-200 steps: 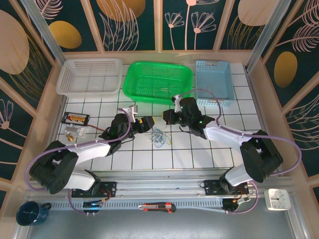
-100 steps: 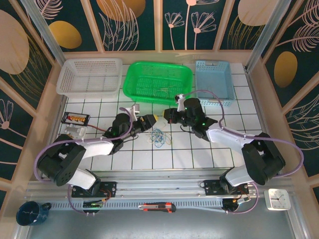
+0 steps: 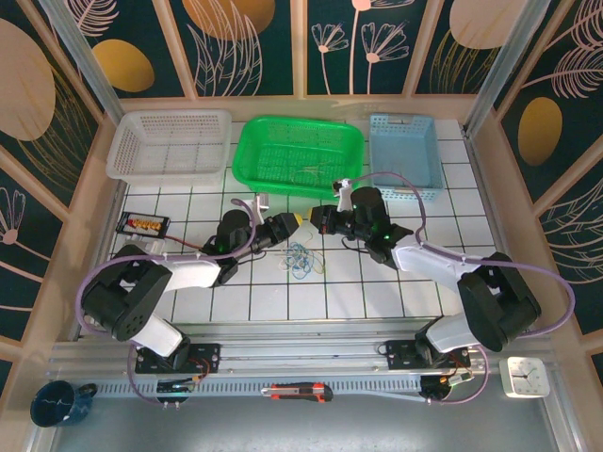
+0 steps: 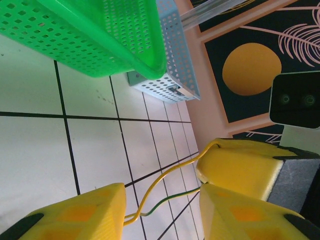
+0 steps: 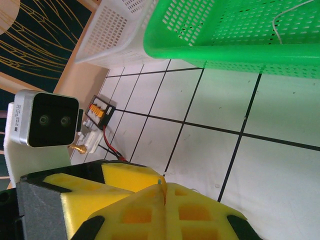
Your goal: Untangle the cables
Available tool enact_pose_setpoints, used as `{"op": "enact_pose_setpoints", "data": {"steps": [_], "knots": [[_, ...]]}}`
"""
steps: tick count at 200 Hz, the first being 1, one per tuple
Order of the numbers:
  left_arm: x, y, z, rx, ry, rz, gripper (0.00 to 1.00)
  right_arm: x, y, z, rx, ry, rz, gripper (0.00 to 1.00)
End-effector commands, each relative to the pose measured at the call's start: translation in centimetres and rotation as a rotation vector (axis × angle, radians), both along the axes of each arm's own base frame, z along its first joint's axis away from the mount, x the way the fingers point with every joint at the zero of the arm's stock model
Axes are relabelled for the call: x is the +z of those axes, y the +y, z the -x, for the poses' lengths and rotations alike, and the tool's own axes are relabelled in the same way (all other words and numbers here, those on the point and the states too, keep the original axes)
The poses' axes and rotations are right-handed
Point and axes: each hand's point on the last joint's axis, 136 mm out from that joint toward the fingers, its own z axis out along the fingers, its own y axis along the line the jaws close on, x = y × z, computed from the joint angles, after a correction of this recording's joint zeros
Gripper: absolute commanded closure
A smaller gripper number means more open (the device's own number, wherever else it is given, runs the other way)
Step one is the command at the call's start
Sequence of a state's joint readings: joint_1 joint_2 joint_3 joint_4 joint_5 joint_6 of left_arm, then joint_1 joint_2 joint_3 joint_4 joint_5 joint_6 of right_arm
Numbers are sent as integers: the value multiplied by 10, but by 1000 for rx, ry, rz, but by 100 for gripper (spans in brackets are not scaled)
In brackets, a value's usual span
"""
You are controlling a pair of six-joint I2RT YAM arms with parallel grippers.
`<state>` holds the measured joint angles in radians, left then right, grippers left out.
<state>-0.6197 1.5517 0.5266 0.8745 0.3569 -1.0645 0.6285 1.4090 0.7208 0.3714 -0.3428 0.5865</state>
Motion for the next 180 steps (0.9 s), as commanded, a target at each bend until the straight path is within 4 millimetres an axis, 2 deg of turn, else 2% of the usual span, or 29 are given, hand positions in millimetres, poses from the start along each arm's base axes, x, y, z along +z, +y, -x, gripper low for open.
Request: {"op": "enact_pose_setpoints", "data": {"steps": [1,29,98,129,180], "knots": [[10,-2,-5,1,-30,35,56,15,-2,0,2,-35,-46,100],[6,-1,-5,5,-22,34,53,14,-3,0,2,-33,-45,100],[2,-3,-5,-2,-16,34,52,16,-3,-1,4,-35,-53,100],[-2,-4,-5,-4,-8,31,46,15,-3,-1,4,-33,-52,100],[6,-6,-8,-8,-22,47,58,13,-2,0,11,-26,-59,100]]}}
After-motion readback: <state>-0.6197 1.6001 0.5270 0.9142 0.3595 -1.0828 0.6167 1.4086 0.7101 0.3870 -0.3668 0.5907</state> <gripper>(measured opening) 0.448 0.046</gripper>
